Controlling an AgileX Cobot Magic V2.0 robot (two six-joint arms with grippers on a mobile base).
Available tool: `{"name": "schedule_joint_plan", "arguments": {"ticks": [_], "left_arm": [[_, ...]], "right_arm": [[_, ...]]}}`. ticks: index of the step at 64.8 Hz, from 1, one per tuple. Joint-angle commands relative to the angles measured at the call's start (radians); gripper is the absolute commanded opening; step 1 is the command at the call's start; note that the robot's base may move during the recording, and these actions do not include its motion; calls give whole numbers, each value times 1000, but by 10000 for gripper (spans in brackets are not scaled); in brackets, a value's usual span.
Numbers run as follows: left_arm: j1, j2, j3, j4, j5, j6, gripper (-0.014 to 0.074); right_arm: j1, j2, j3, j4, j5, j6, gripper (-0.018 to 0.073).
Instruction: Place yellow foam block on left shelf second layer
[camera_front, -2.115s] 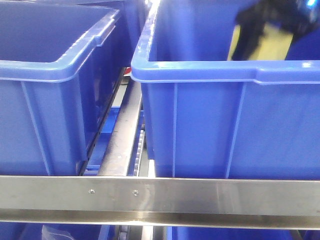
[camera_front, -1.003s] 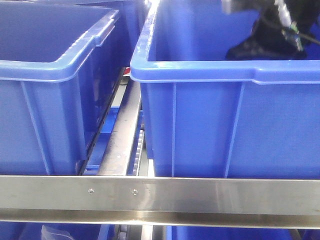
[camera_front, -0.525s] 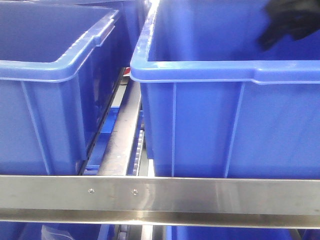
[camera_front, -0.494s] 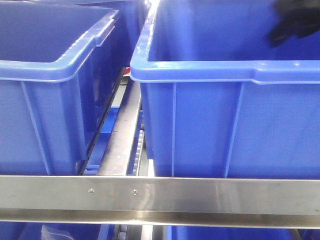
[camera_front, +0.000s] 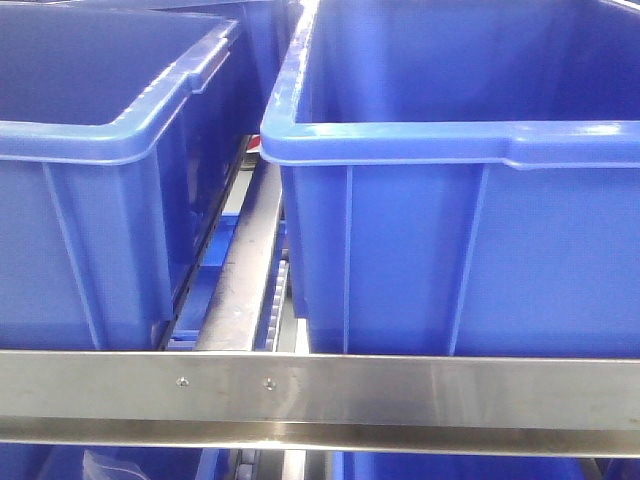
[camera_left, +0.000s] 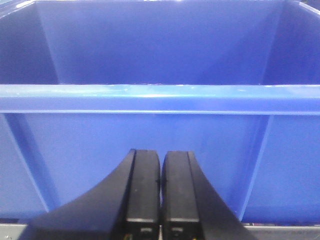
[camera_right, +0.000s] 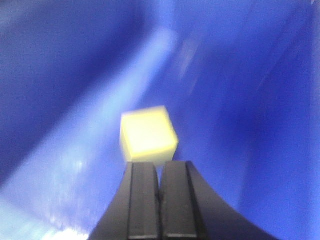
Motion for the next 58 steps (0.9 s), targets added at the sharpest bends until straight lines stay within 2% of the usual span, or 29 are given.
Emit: {"name": "schedule_joint_plan", "arguments": {"ticks": [1,10,34,58], "left_arm": [[-1,-14,26,-3,-85,-4,136],[-1,-14,26,-3,-85,-4,136],[-1,-14,26,-3,-85,-4,136],[-1,-14,26,-3,-85,-4,136]], "right_arm": [[-6,-96,-2,5,-115,-2,54],[-6,-165,15,5,-110,-2,54],[-14,-171,28,5,-121,-2,54],[-254,-472,254,5,-121,-2,54]]}}
